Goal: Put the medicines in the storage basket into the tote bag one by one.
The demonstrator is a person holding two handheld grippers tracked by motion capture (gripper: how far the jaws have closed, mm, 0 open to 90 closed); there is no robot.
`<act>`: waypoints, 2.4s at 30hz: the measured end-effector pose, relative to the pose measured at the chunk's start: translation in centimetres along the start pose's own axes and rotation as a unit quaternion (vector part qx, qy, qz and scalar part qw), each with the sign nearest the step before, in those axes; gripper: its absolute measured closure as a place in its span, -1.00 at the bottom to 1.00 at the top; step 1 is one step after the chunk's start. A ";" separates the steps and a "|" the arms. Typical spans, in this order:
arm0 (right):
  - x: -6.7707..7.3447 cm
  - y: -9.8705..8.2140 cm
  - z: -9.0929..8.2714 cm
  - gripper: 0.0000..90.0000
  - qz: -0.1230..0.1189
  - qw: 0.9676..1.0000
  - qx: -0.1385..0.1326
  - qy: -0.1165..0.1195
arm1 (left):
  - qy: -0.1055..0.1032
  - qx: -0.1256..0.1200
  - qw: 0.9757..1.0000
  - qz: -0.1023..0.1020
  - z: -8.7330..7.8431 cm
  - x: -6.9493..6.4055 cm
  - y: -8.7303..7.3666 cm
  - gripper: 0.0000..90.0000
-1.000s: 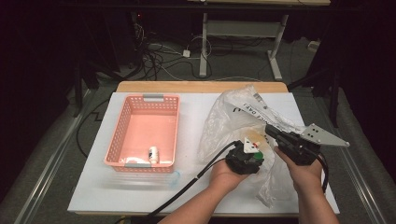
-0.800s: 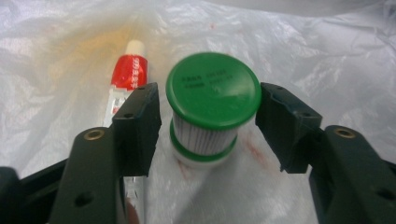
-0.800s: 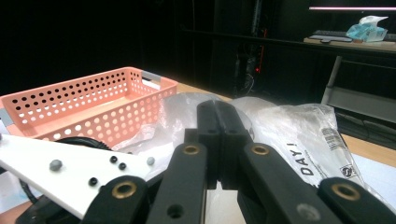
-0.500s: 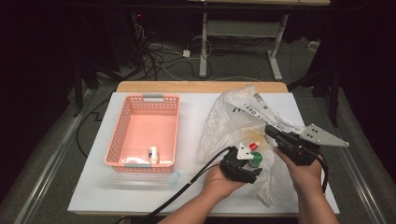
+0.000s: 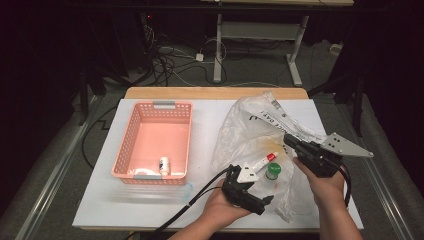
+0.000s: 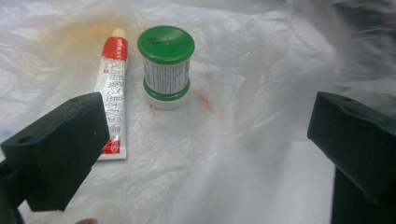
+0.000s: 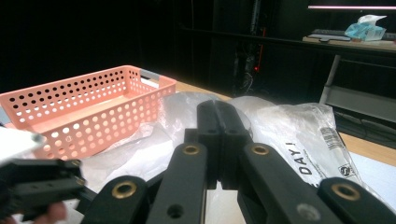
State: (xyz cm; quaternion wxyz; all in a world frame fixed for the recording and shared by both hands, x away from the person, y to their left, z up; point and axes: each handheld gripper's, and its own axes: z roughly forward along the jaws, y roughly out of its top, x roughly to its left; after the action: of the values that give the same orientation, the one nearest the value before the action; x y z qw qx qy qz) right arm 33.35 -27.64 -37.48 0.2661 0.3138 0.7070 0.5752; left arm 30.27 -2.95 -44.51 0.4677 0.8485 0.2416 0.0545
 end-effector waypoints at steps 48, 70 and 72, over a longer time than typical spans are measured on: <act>0.0 -0.1 -0.1 1.00 -0.001 1.000 0.002 -0.003 | 0.176 -0.040 0.978 -0.104 -15.1 10.4 -4.3 -1.00; 0.0 -0.2 0.0 1.00 0.001 1.000 0.004 -0.003 | 0.207 0.081 0.962 -0.157 -17.3 14.9 -4.7 -0.99; -0.1 -0.2 -0.1 1.00 0.003 1.000 0.004 -0.004 | 0.205 0.107 0.959 -0.165 -17.1 15.4 -4.5 -0.97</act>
State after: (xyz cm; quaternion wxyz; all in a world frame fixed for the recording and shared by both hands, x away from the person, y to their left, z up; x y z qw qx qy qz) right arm 33.30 -27.76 -37.61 0.2662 0.3193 0.7070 0.5722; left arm 36.68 19.24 -40.78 0.3175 0.8123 0.4734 0.1232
